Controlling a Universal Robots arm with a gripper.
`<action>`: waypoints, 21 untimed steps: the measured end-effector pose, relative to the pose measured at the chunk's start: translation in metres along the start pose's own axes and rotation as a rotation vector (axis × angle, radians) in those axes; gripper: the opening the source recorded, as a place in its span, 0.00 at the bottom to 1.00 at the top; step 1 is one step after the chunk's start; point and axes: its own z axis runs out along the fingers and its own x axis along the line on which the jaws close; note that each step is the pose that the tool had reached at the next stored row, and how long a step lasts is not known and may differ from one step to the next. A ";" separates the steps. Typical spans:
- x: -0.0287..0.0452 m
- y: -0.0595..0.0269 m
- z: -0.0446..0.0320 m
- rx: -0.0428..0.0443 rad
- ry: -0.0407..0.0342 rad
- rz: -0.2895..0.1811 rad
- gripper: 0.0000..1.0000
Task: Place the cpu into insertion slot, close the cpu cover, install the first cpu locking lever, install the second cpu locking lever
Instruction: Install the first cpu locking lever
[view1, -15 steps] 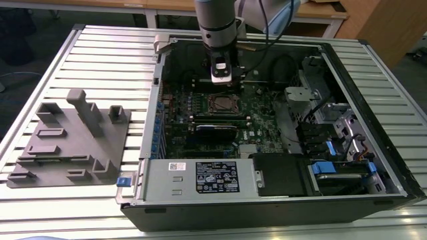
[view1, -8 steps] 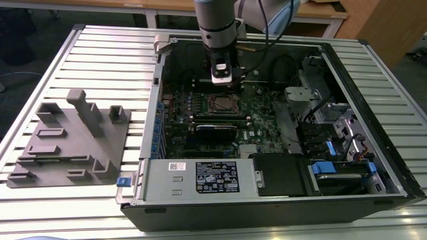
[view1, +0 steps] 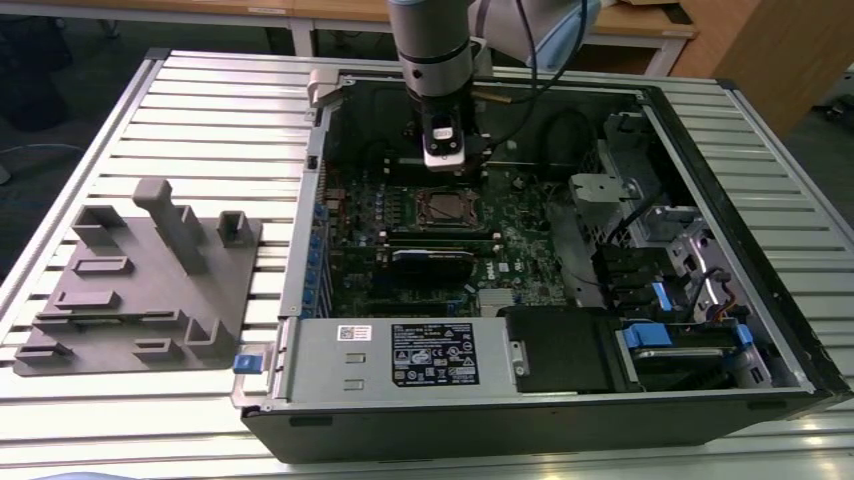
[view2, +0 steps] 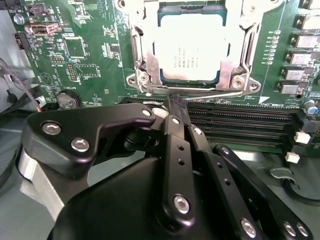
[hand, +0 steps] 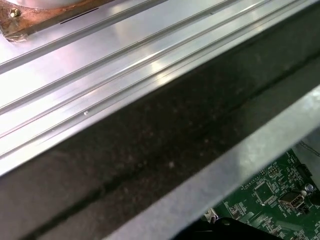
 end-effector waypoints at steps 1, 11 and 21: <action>0.0000 0.0000 0.0000 -0.0012 -0.0021 0.000 0.11; -0.0013 0.0017 -0.0082 -0.0033 -0.0069 0.005 0.11; -0.0004 0.0007 -0.0039 -0.0218 -0.0286 0.006 0.11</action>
